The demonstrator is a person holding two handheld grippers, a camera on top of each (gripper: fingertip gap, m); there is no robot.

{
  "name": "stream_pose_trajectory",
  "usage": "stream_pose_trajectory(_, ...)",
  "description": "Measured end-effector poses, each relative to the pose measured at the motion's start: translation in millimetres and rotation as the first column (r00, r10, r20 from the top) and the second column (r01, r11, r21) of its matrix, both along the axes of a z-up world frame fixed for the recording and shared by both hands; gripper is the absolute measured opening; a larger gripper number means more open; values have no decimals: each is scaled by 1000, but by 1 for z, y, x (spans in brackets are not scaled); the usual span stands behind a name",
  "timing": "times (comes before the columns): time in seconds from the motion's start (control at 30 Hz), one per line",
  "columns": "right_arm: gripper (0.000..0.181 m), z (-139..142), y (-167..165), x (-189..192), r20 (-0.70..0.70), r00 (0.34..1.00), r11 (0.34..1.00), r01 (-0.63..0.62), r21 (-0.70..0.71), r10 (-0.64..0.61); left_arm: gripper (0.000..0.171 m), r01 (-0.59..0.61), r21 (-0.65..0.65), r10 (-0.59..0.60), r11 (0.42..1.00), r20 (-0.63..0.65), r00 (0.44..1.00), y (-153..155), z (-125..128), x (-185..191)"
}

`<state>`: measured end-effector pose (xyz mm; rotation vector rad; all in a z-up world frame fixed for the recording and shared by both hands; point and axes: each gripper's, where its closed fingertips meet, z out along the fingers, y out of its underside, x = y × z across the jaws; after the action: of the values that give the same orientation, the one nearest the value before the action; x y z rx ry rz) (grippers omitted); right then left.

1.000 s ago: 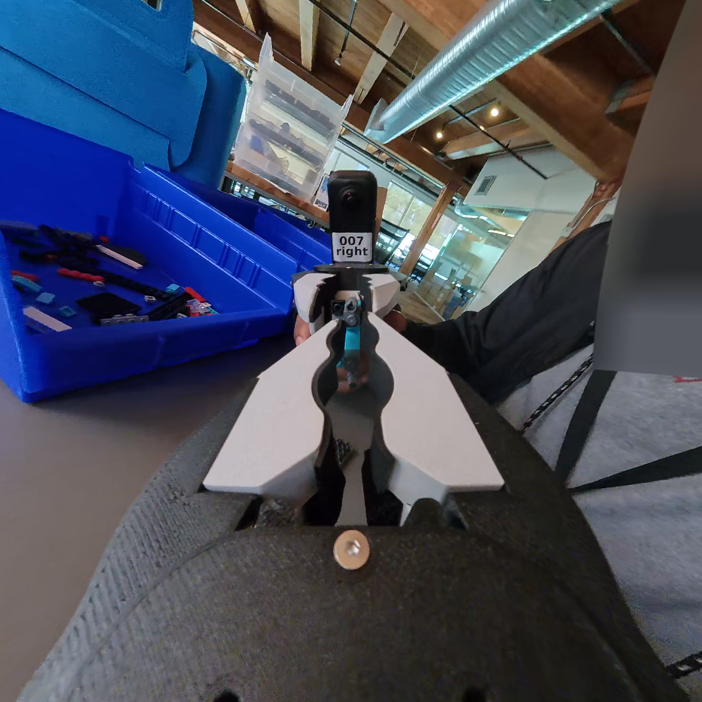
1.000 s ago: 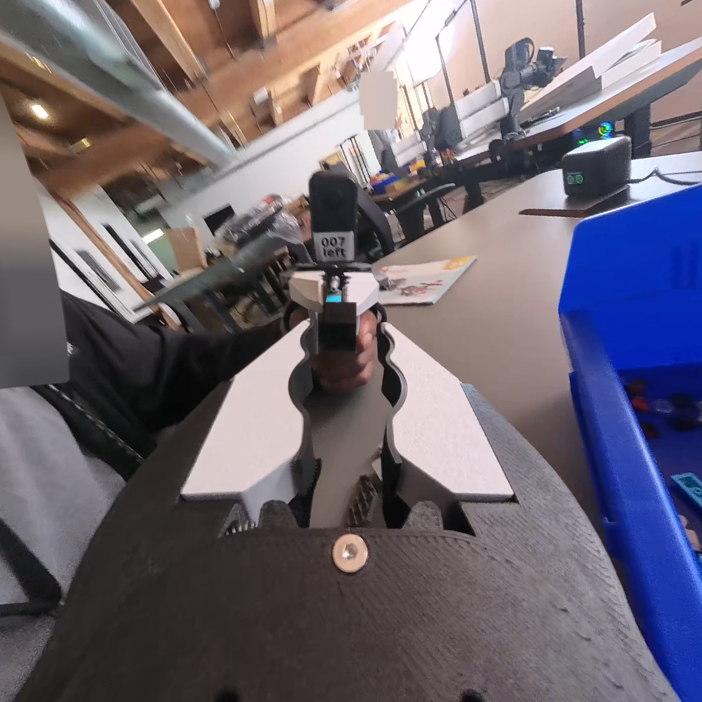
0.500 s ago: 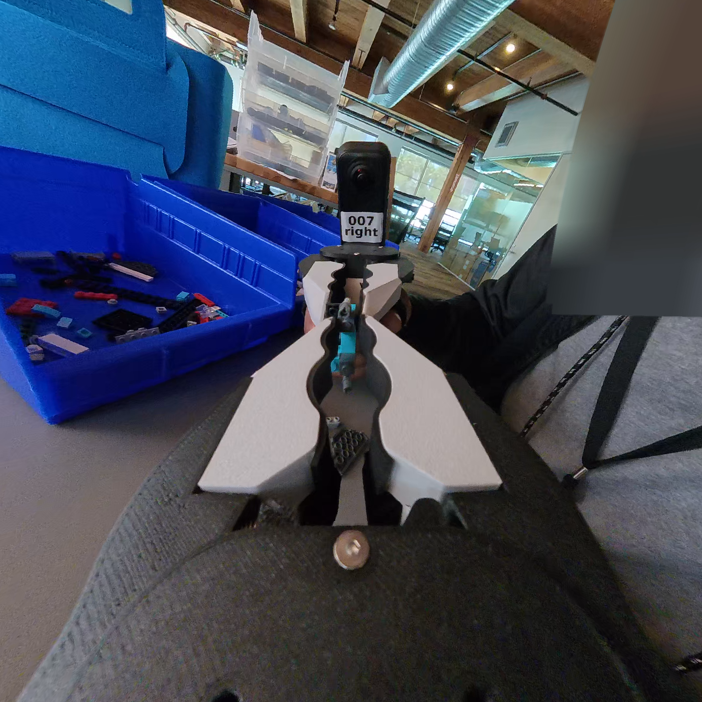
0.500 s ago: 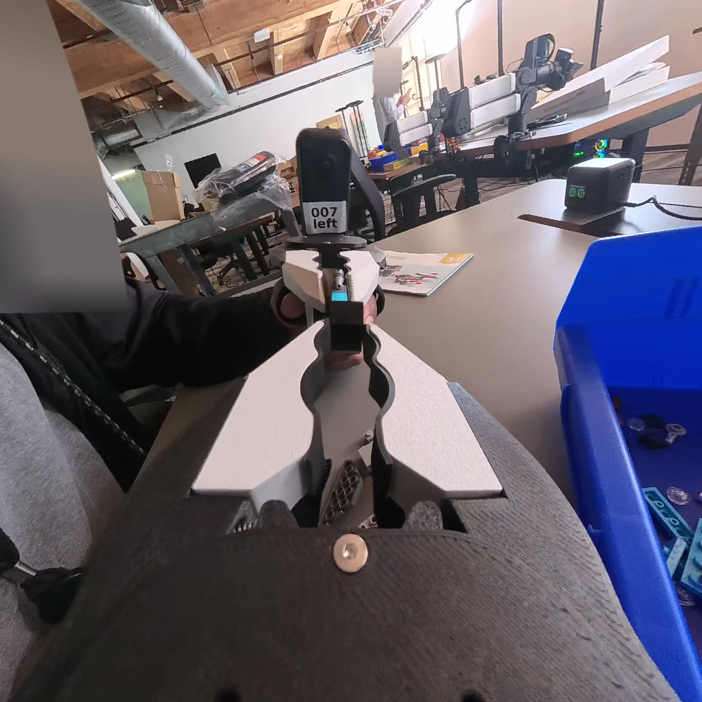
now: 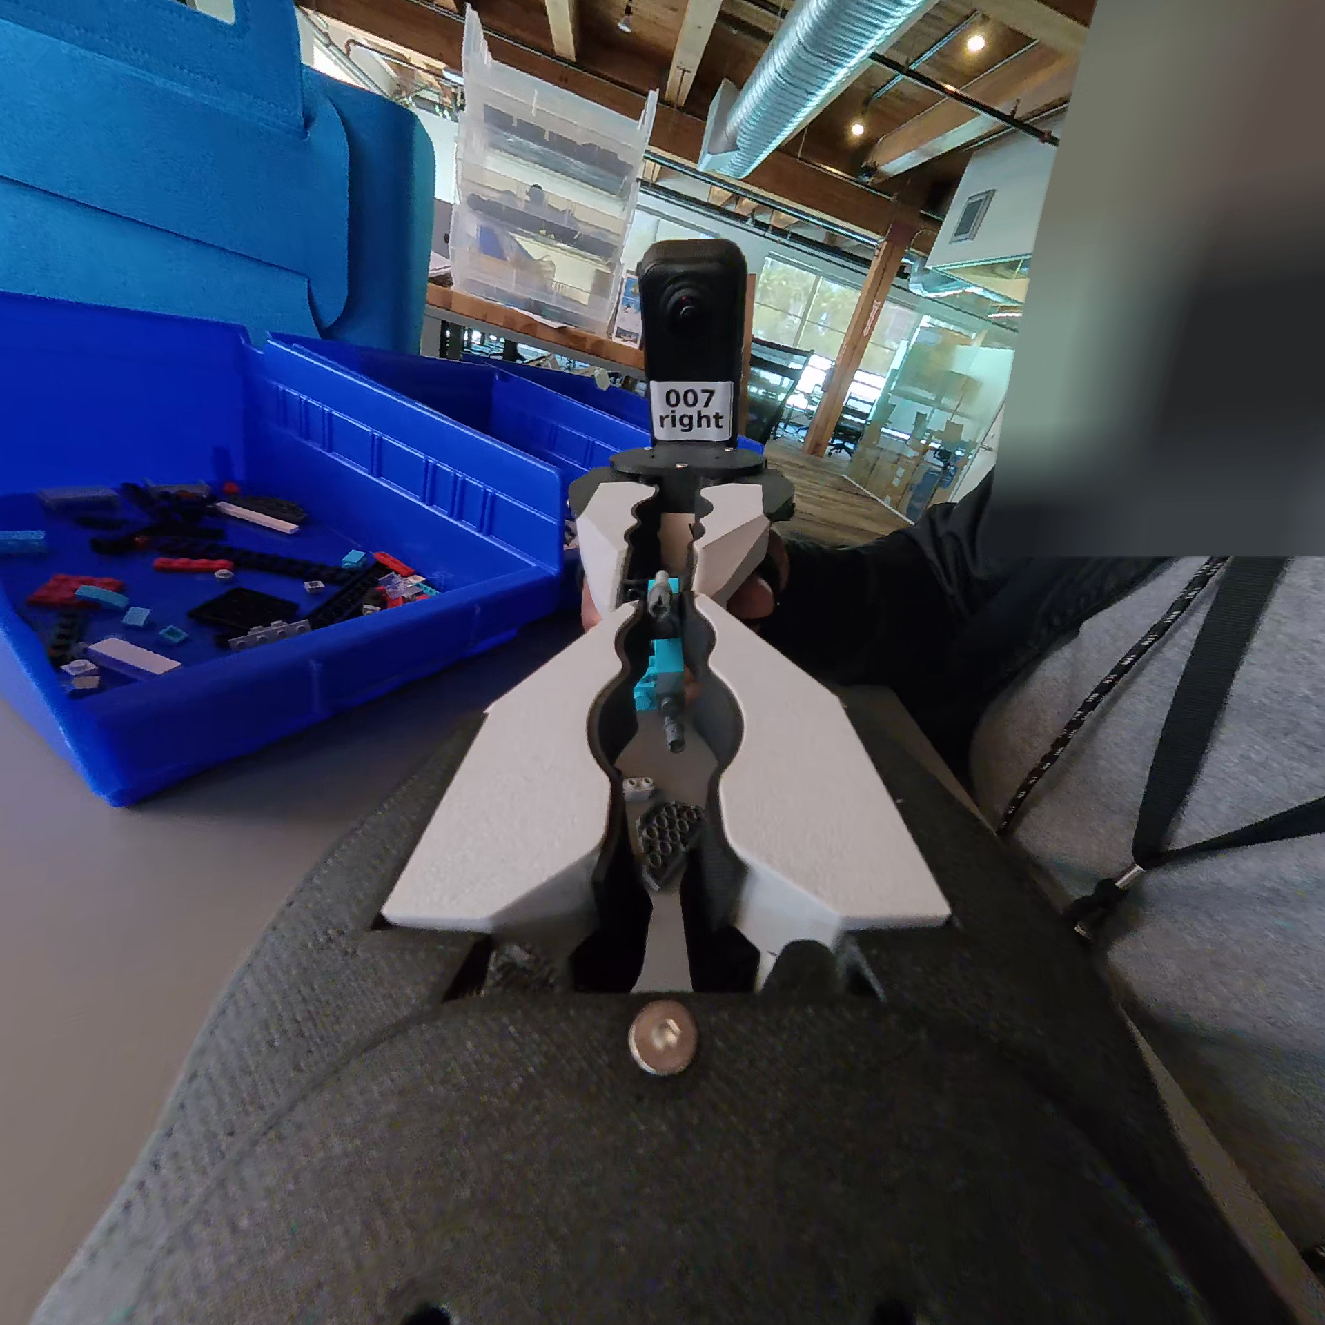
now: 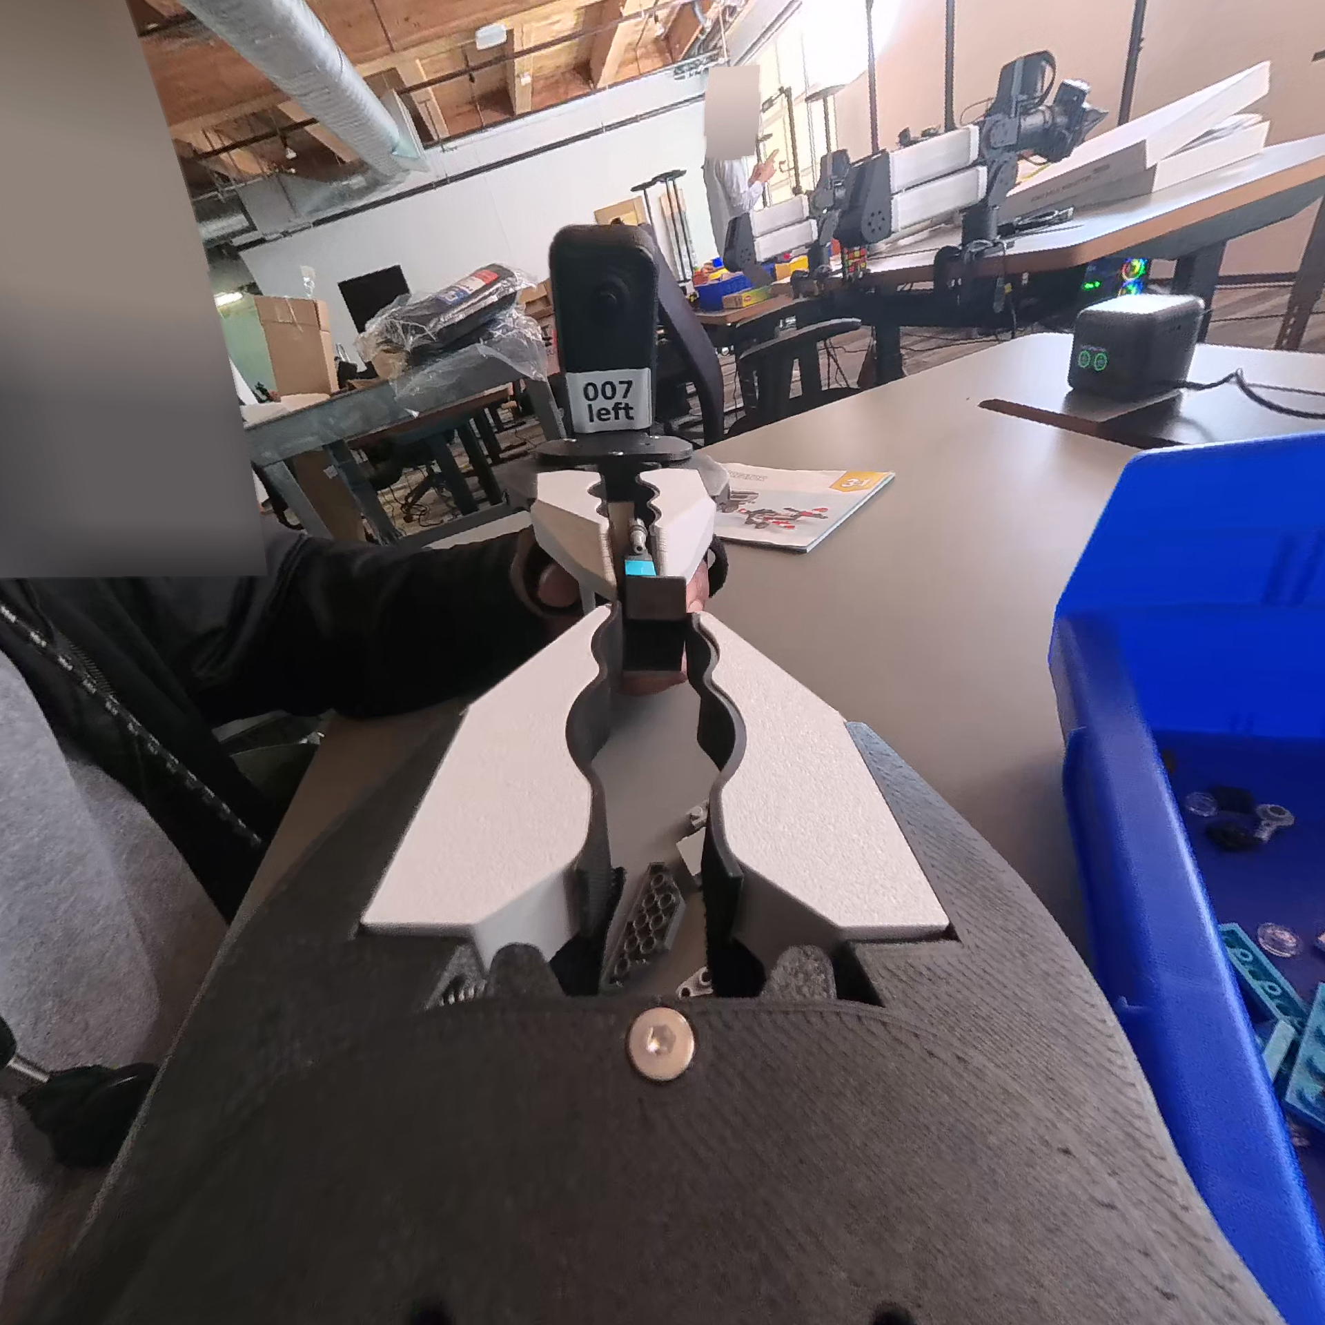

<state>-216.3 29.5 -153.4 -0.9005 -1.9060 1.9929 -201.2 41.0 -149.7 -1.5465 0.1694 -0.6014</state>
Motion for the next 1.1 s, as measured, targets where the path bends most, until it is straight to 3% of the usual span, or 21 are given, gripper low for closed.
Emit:
stream_pose_trajectory(0.37, 17, 0, 5, 4, 20, 1000, 998, 1, -56, 0, 9, 40, 0, -40, 999, 57, 998, -6, 2, -4)
stream_pose_trajectory(0.5, 17, 24, 46, -2, 4, 996, 984, 88, -156, -89, 8, -74, 86, 57, 994, 179, 982, -27, 28, -53)
stream_pose_trajectory(0.6, 17, 28, 52, -3, -5, 994, 980, 105, -167, -107, 9, -127, -55, 130, 990, 59, 990, -24, 3, -63)
stream_pose_trajectory(0.7, 17, 21, 46, -4, 19, 995, 983, 100, -156, -98, 9, -103, -195, 102, 975, -15, 995, -16, -25, -53)
stream_pose_trajectory(0.83, 17, 12, 39, -5, 42, 995, 988, 97, -116, -93, 9, -77, -296, 68, 952, -42, 997, -12, -44, -44)
stream_pose_trajectory(1.0, 17, 6, 36, -7, 64, 994, 990, 99, -98, -93, 9, -137, -548, 45, 825, -178, 983, -17, -91, -41)
stream_pose_trajectory(1.1, 17, 2, 36, -9, 84, 992, 990, 103, -95, -95, 9, -164, -634, 25, 756, -222, 975, -22, -109, -40)
